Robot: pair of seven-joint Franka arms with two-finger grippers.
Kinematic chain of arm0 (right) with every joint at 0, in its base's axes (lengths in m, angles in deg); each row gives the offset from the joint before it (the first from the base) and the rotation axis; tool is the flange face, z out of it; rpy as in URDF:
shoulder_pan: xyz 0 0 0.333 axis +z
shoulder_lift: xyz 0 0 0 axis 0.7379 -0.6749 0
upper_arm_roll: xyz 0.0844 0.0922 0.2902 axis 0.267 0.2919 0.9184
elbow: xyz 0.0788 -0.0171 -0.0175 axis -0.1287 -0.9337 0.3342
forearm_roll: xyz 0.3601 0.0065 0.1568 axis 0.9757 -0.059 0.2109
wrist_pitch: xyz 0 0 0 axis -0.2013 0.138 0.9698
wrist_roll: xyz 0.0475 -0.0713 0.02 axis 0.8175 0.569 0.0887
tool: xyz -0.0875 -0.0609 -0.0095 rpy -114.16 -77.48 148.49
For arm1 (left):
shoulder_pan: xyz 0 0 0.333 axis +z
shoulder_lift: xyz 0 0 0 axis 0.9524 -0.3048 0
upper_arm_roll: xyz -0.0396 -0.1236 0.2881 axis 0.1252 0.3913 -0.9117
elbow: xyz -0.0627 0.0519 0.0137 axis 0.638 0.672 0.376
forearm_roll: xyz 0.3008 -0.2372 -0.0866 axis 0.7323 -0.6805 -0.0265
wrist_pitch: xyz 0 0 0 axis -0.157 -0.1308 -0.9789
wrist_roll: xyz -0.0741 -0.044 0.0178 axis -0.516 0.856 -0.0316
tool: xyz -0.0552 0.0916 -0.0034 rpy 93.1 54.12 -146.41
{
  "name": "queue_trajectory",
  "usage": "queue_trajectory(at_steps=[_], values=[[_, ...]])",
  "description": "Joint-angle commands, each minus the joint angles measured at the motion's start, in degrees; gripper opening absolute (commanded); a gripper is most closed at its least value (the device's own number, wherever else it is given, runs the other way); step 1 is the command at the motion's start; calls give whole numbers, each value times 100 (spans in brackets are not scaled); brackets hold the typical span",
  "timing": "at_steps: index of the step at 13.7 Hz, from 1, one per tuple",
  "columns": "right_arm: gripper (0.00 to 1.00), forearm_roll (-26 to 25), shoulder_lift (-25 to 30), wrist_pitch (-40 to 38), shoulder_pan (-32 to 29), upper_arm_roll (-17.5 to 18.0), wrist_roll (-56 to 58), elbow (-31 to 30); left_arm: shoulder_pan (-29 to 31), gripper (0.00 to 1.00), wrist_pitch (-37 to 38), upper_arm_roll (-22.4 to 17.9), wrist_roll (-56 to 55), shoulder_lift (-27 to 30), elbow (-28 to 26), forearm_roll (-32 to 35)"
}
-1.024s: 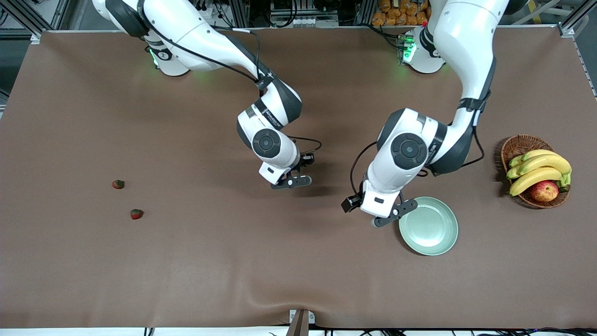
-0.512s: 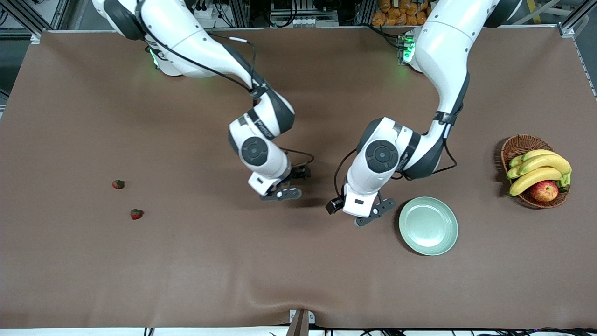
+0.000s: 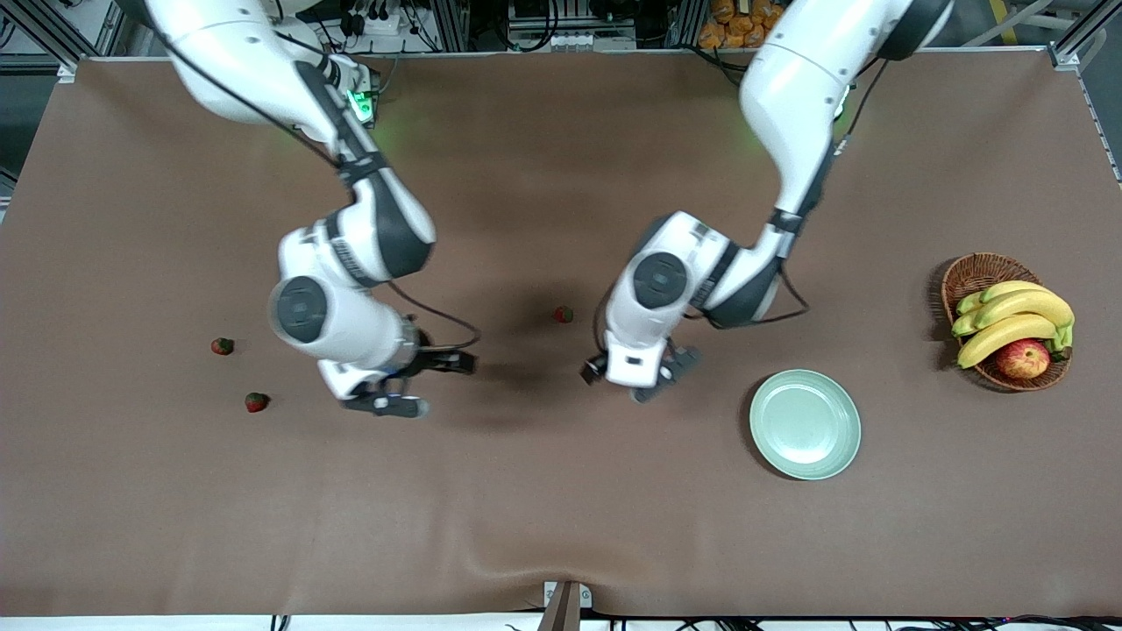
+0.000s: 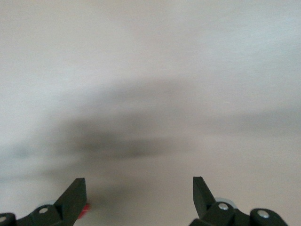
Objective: Collect all strawberries into plate
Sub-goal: 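Pass the strawberry from the right gripper into the left gripper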
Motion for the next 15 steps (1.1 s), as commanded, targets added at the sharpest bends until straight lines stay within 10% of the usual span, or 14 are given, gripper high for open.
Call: queue_trajectory(at_steps=[1, 8, 15], values=[[100, -6, 563, -15, -782, 74, 929, -902, -528, 100, 9, -99, -1194, -128, 72, 191], [100, -1499, 222, 465, -1831, -260, 1856, -965, -1065, 100, -52, -99, -3814, -339, -50, 489], [100, -1536, -544, 1513, -2094, -462, 2022, -939, -1021, 100, -544, -117, -4828, -532, -112, 702]])
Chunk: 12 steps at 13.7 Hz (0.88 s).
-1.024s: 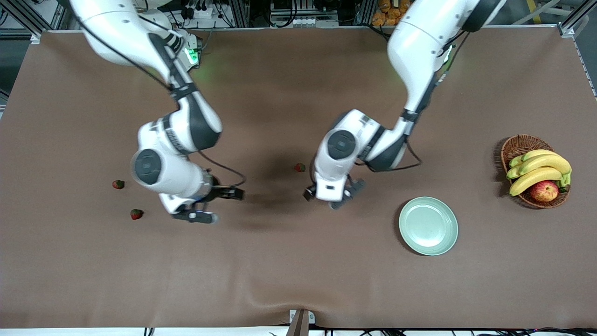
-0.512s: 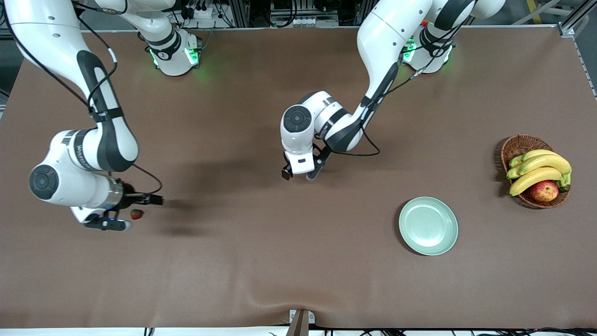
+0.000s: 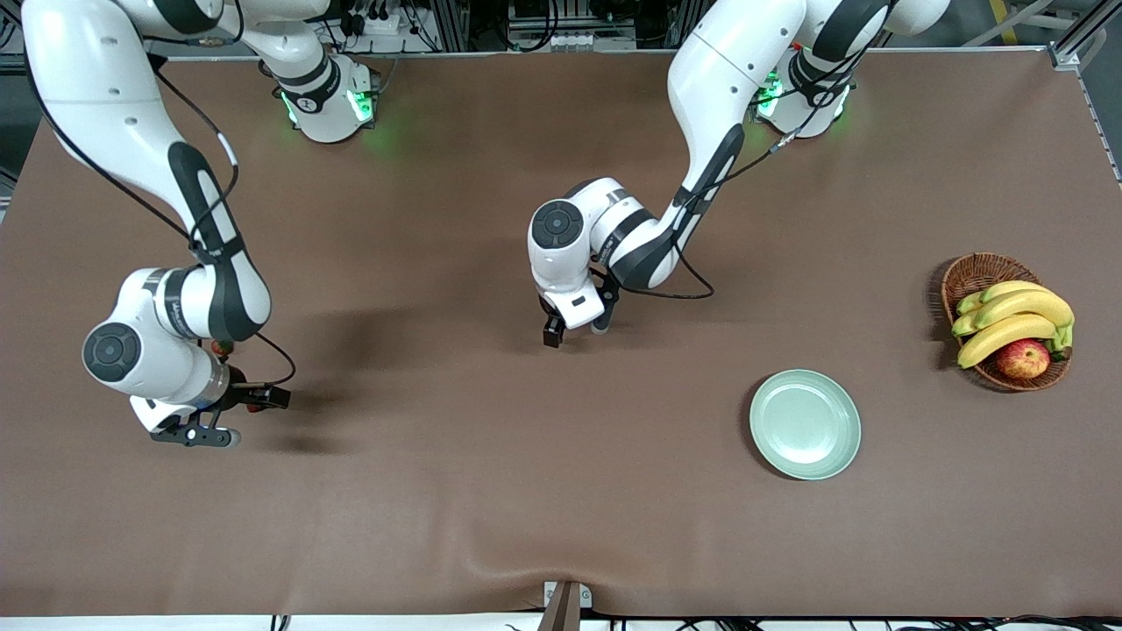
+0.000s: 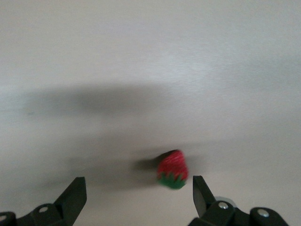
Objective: Collect all strawberries into plate
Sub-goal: 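Pass the strawberry from the right gripper into the left gripper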
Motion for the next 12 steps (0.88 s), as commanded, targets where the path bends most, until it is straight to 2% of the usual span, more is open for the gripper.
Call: queue_trajectory(at_steps=[1, 6, 7, 10, 12], values=[[100, -124, -49, 98, -167, 29, 171, -12, -17, 100, -206, -10, -211, -160, 13, 155], [100, -107, -146, 81, -229, 29, 180, -4, -17, 100, -206, -9, -211, -160, 31, 146], [100, -106, -146, 63, -220, 29, 180, -12, -17, 97, -206, -1, -211, -160, 22, 163], [100, -106, -181, 63, -220, 29, 171, -12, -25, 49, -206, -1, -211, -151, 31, 163], [100, -106, -190, 63, -229, 29, 171, -21, -17, 9, -197, -1, -211, -143, 31, 163]])
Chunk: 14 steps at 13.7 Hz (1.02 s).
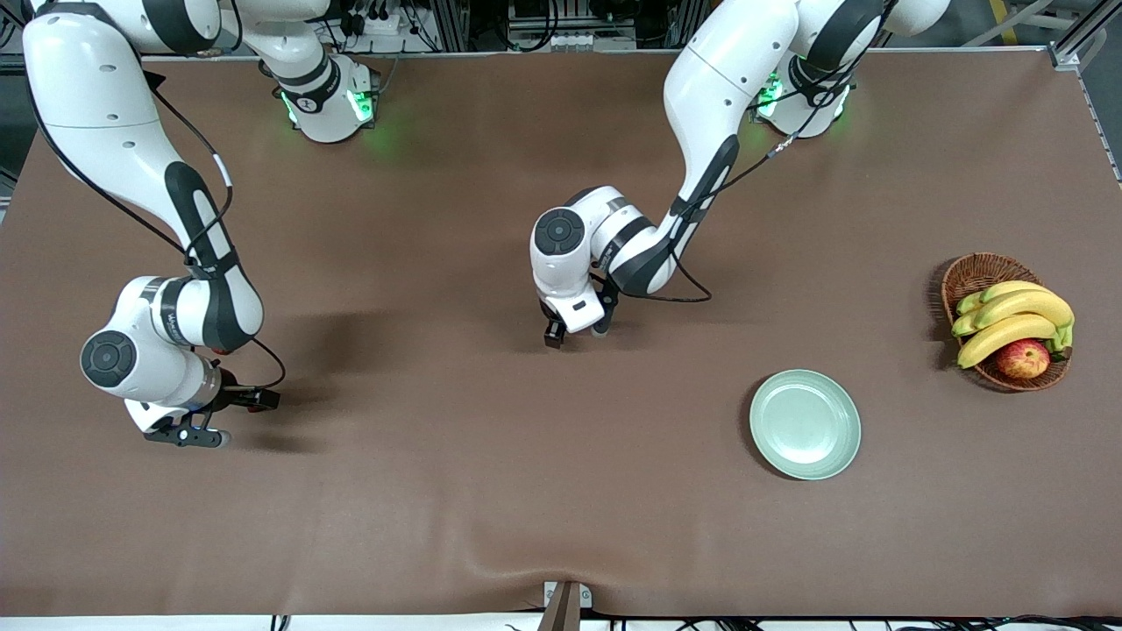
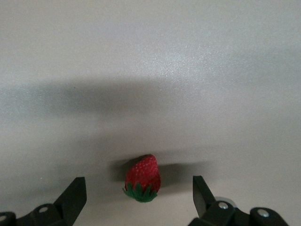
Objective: Collect all strawberries into plate
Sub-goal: 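Pass the strawberry from the right gripper into the left gripper, then carry the strawberry to the plate while the right gripper grasps another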
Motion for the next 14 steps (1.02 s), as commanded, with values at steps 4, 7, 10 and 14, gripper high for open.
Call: queue_trajectory(at_steps=[4, 7, 10, 14], values=[[92, -106, -72, 15, -103, 70, 49, -22, 4, 0, -5, -11, -113, 76, 9, 172], [69, -114, -81, 15, -103, 70, 57, -22, 171, 0, 30, -195, 1, 321, 44, 181], [48, -114, -81, 7, -103, 70, 66, -13, 460, 0, 161, -572, 282, 647, 44, 181], [0, -97, -64, -2, -182, 70, 759, 22, 1416, 0, 355, -855, 800, 744, 35, 190]])
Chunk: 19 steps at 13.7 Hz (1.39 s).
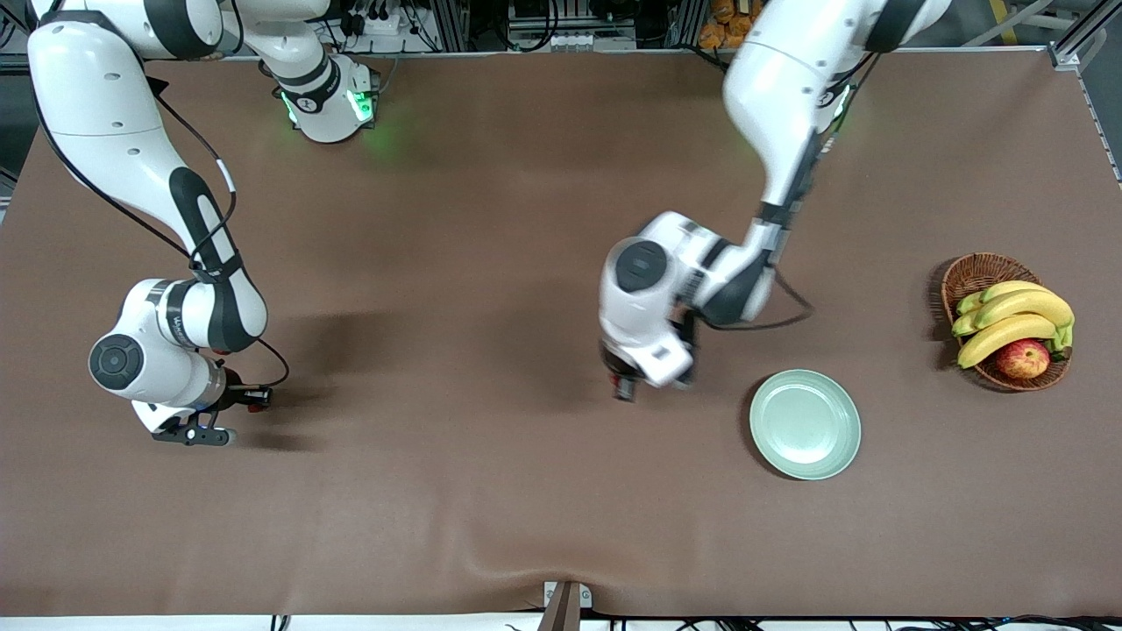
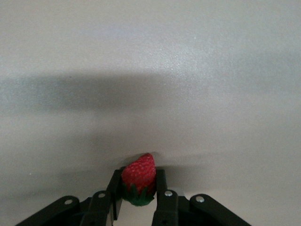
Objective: Collect all strawberries into plate
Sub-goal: 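Carry the strawberry to the plate while the right gripper grasps another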
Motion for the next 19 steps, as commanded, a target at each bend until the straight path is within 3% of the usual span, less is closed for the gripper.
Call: queue_trajectory(at_steps=[1, 5, 8, 13, 16, 17, 18, 19], values=[[0, -41, 47, -3, -182, 79, 363, 76, 782, 0, 125, 49, 315, 111, -135, 159], [0, 3, 223, -431, 160, 114, 275, 646, 1627, 0, 170, 66, 1017, 76, -179, 159], [0, 91, 363, -881, 800, 123, -679, 1113, 2015, 0, 170, 84, 1370, 24, -171, 150], [0, 898, 452, -1321, 2022, 149, -2858, 1105, 2428, 0, 153, 93, 1476, -152, -276, 150], [0, 996, 268, -1234, 2751, 237, -3284, 1105, 2455, 1, 108, 93, 1477, -266, -302, 124], [0, 1023, 189, -1198, 2902, 237, -3285, 1105, 2464, 56, 108, 93, 1476, -284, -311, 72], [0, 1101, 110, -1198, 2973, 289, -3285, 1096, 2490, 100, 108, 93, 1442, -319, -303, 63], [0, 1180, 13, -1181, 3052, 351, -3285, 1096, 2507, 100, 108, 93, 1406, -293, -302, 63]])
